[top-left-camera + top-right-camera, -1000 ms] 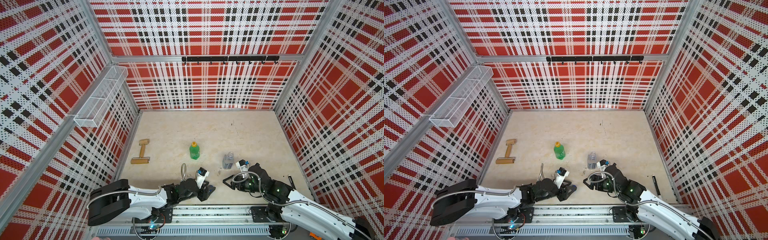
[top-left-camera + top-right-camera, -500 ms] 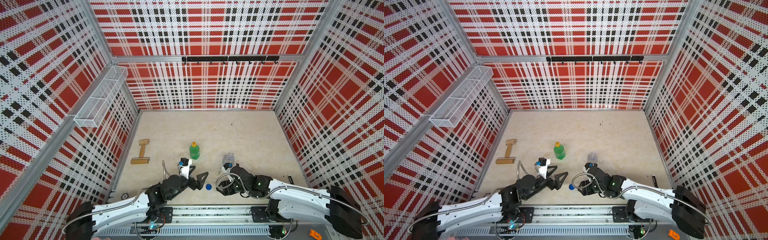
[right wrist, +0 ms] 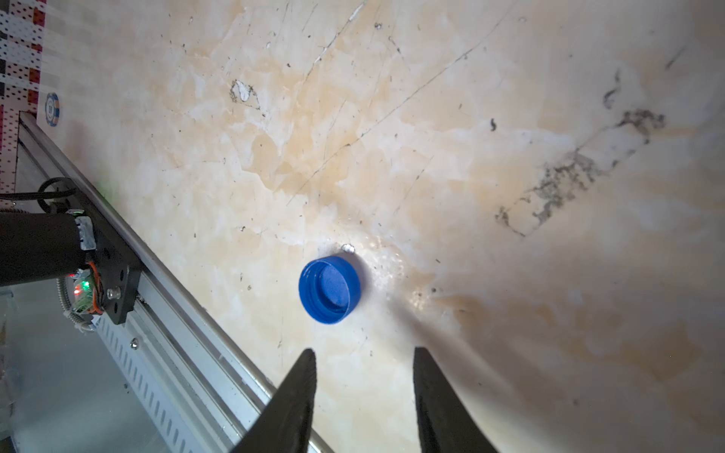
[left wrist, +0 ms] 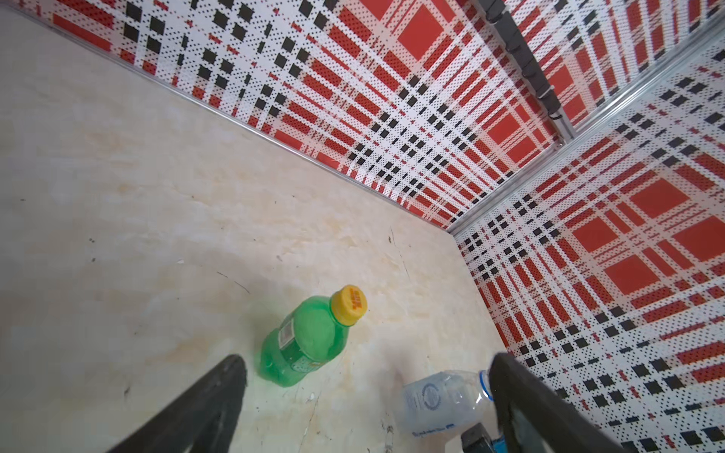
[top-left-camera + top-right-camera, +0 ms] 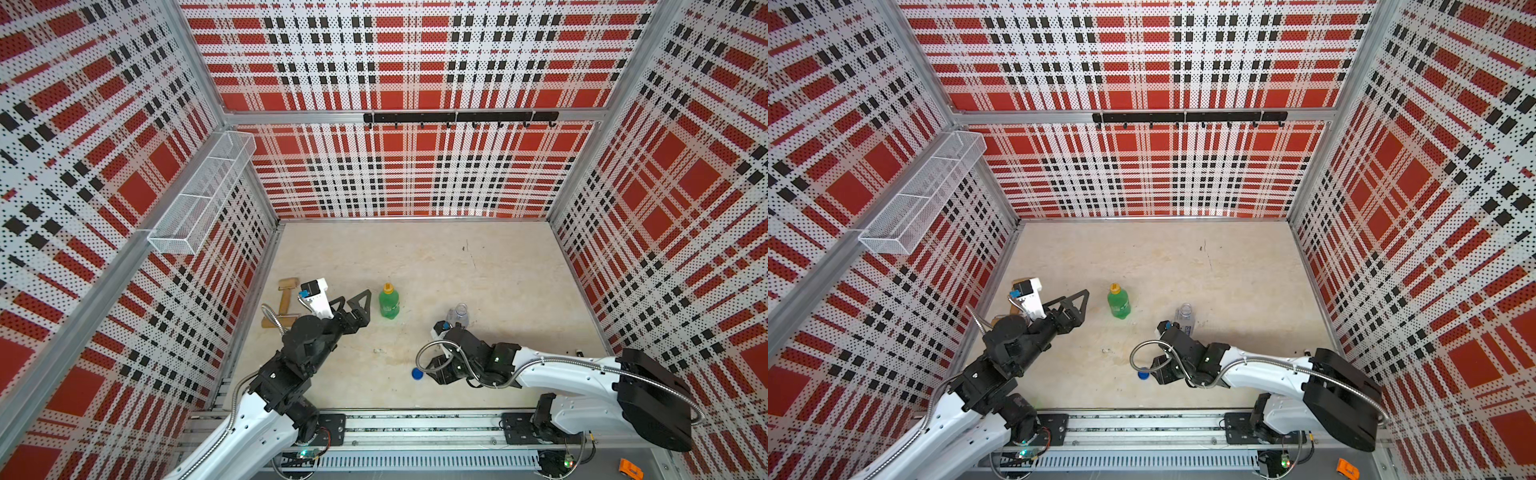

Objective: Screw on the bottle caps
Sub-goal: Pick up the bottle cap from the bottom-center of the table.

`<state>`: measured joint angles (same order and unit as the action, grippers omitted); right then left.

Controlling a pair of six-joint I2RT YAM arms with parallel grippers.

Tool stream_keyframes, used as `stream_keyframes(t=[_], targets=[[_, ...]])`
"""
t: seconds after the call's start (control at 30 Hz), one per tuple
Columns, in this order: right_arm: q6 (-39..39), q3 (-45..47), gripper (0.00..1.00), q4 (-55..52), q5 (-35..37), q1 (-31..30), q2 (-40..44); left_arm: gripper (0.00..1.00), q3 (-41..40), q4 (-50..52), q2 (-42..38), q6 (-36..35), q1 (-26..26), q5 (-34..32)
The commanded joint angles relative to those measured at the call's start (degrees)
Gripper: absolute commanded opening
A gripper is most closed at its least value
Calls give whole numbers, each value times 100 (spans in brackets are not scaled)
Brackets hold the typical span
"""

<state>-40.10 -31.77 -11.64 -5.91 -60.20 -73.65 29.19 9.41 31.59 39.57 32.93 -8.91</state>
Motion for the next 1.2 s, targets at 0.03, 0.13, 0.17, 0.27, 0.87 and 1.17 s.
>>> stream_keyframes(t=[0.03,0.13,0.17,0.27,0.87,1.17], targets=[[171,-279,43,294,141,-114,-180,94,458,738,295,-514,-387,835],[213,-340,42,259,204,-132,-286,82,682,1038,480,-955,-469,820],[225,-346,42,275,203,-132,-310,82,692,1054,499,-964,-505,858],[212,-322,41,294,204,-141,-370,77,656,925,429,-1079,-546,1074],[205,-408,38,276,222,-149,-503,0,733,1101,494,-1378,-744,1183],[245,-495,38,195,257,-158,-607,31,760,1182,494,-1720,-745,1488]])
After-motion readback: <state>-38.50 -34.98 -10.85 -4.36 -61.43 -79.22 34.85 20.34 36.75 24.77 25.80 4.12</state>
